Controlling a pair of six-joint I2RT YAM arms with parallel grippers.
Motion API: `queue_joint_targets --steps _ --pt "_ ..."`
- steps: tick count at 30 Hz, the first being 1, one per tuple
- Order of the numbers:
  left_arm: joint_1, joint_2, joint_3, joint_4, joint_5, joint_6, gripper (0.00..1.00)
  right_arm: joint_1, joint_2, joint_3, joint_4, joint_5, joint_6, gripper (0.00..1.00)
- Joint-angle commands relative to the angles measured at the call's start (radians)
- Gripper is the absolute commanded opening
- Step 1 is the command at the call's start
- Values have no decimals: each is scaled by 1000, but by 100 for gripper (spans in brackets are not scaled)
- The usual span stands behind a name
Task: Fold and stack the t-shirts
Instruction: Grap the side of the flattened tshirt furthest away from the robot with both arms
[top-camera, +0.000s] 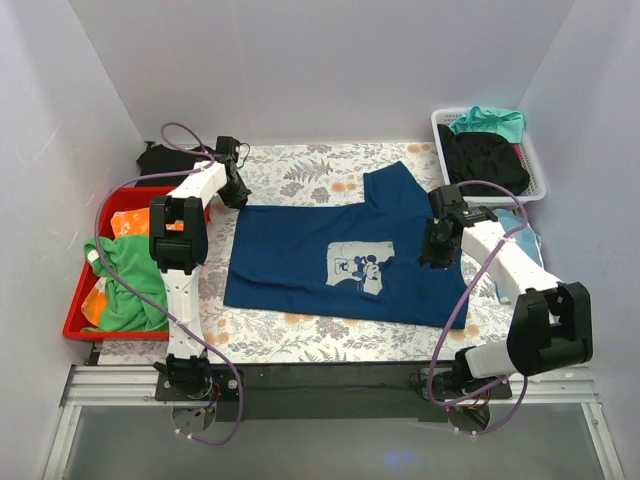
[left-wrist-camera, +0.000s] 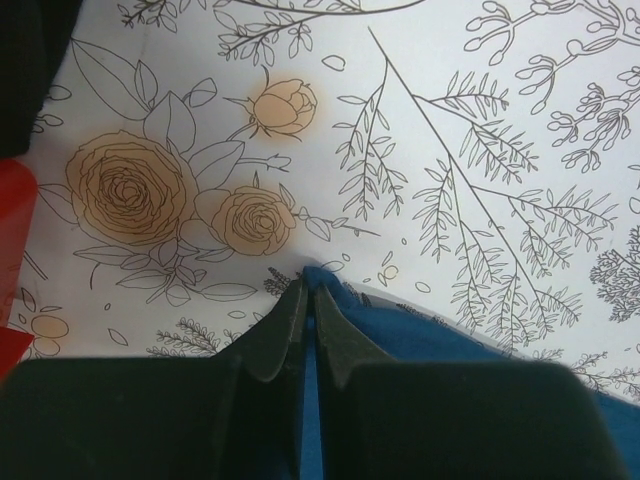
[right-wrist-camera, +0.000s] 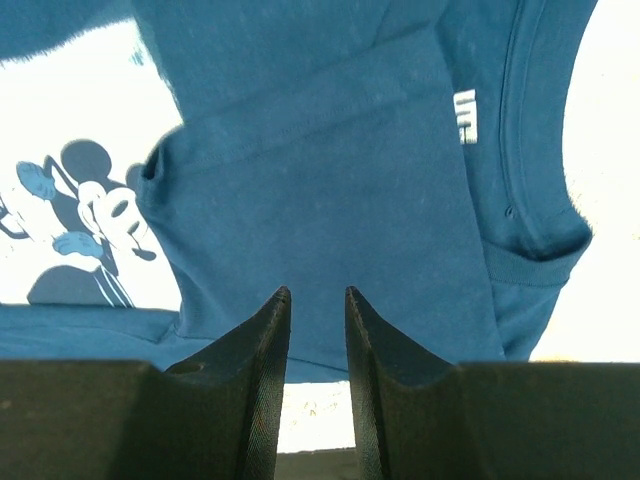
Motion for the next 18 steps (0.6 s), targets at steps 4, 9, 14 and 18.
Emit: queue_joint_targets --steps 4,9,14,18 --pt "-10 -112 -6 -31 -2 21 0 7 152 267 58 90 -80 37" --pt "-16 -124 -17 -36 -6 27 0 7 380 498 98 176 -158 38" --pt "-17 -132 -30 -36 0 21 0 4 632 688 233 222 -274 39" --pt "-17 -143 -41 -39 11 17 0 -1 766 791 354 206 -371 40"
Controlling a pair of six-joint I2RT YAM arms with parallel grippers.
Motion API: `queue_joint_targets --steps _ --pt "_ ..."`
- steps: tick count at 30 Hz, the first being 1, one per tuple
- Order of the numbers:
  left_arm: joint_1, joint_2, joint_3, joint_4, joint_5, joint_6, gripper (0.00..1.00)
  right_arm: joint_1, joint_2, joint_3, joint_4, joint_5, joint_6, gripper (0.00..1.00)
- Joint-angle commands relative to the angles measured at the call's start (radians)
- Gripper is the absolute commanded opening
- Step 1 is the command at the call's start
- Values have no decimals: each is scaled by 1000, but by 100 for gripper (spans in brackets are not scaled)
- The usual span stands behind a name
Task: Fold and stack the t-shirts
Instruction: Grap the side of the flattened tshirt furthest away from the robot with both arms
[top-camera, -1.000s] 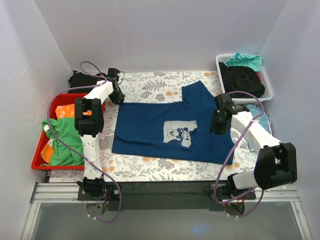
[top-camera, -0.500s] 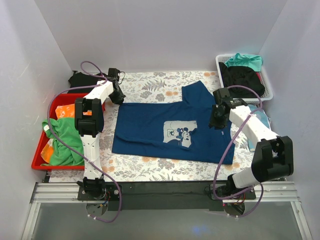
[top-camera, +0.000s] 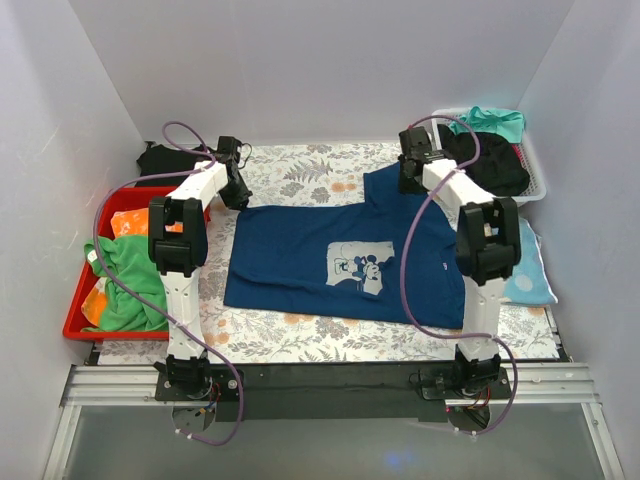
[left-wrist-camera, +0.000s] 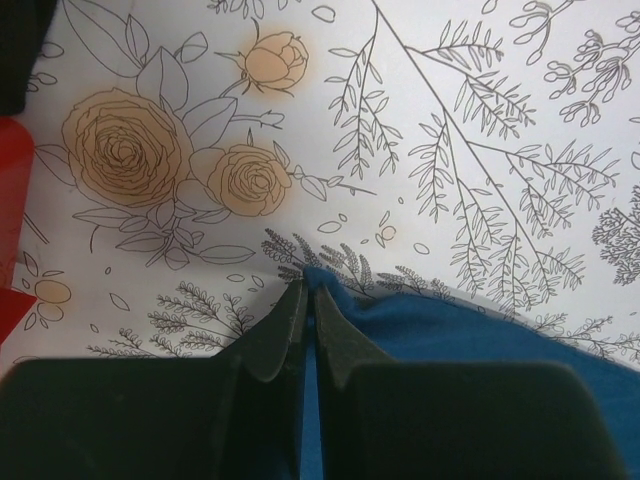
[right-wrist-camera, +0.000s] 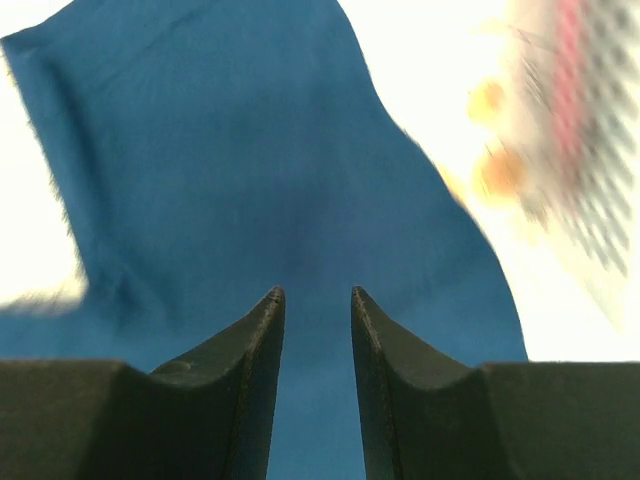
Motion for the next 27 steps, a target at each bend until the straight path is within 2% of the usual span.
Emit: queue_joint_targets --steps 1,10,19,27 --pt "-6 -113 -22 -15 11 3 0 -4 116 116 179 19 -136 40" --pt "-6 -122 -66 -14 31 -1 0 -33 271 367 256 -30 -178 43" --pt "-6 -84 -22 -37 49 -4 0 -88 374 435 310 -79 -186 47" --pt "-7 -105 -83 -14 45 -13 0 -124 449 453 303 -218 -143 49"
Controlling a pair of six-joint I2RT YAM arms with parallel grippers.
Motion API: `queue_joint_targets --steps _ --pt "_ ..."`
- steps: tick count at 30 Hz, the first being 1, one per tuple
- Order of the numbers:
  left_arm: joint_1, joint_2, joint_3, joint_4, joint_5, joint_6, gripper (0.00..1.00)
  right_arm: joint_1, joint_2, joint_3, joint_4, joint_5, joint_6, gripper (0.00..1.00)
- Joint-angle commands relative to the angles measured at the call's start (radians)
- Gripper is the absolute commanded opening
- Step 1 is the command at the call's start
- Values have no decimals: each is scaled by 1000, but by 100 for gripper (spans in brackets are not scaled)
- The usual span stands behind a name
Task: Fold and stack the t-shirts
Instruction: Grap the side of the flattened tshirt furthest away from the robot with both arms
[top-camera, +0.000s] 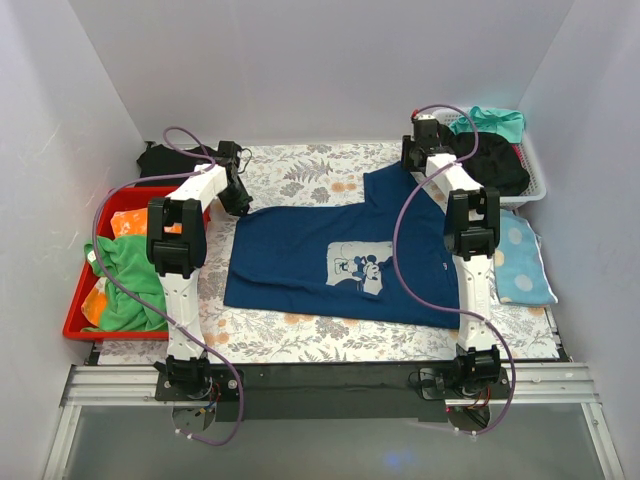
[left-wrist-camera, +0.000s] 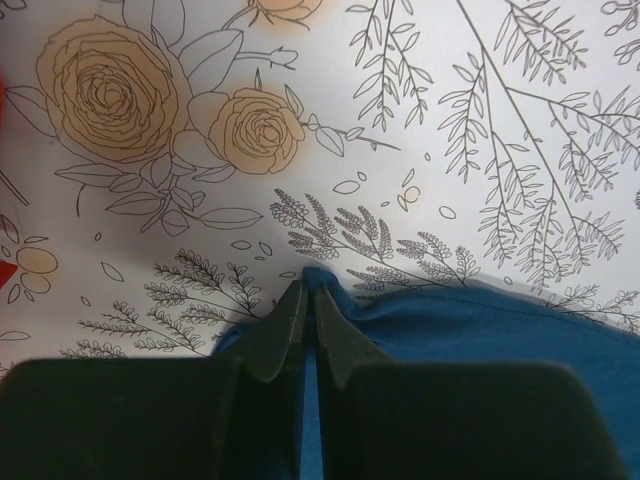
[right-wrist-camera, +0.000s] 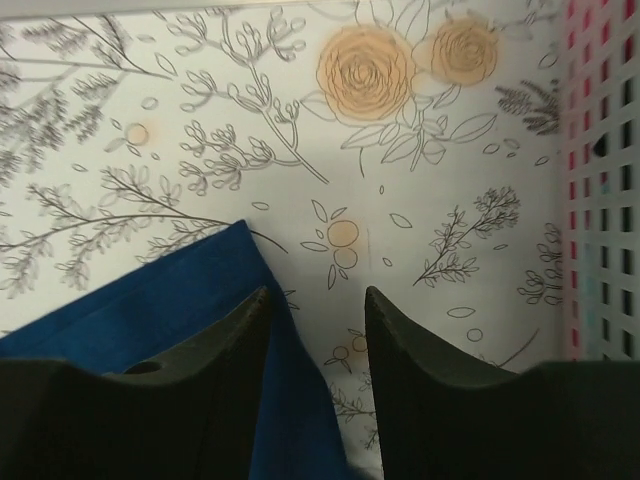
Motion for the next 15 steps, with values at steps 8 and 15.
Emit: queue_joint_targets --steps 8,15 --pt "-3 -58 15 -8 16 2 0 -10 83 116 10 -168 41 56" --pt "-3 -55 23 -13 13 5 0 -2 102 142 -6 -231 59 58"
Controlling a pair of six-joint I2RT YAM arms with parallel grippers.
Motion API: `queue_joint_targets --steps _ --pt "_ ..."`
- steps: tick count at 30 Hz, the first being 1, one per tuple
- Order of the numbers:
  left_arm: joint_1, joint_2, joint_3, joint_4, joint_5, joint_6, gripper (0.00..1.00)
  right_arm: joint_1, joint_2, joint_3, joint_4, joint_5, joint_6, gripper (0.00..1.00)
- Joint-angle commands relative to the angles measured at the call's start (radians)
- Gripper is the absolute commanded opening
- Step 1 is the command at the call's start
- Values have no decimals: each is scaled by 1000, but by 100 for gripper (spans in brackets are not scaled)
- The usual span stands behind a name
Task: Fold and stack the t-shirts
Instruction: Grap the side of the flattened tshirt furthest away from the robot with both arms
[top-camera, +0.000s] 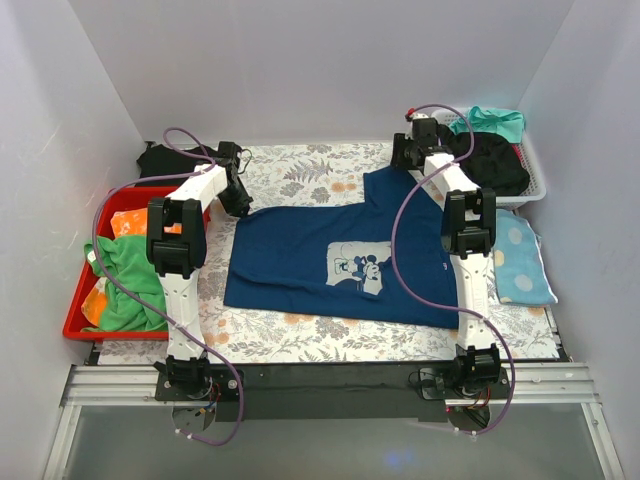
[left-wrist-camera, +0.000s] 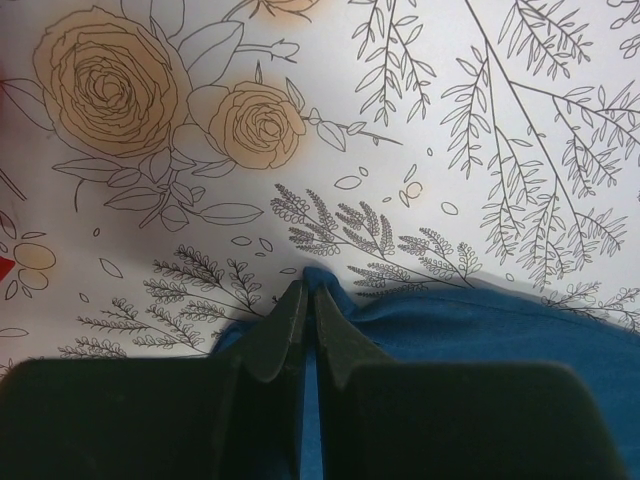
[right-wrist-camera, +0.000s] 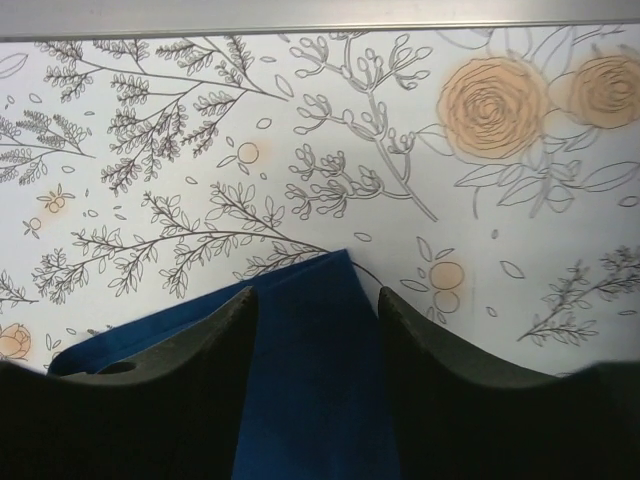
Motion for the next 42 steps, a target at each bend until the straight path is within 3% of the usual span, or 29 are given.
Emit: queue_joint_targets --steps 1,10,15,22,39,42 --pt "-2 -52 34 -14 9 8 0 10 28 58 -16 -36 11 59" --pt "-2 -72 31 -20 25 -5 0 14 59 159 -125 81 3 59" --pt "-2 -100 3 -8 45 -9 0 30 66 193 -162 127 -29 52" --pt "-2 -120 -6 0 58 -9 0 36 79 216 -170 116 -41 47" --pt "-2 -121 21 9 73 -17 0 -2 98 216 -175 50 49 56" --pt "-2 -117 29 4 70 -15 0 -3 120 214 -196 23 86 51"
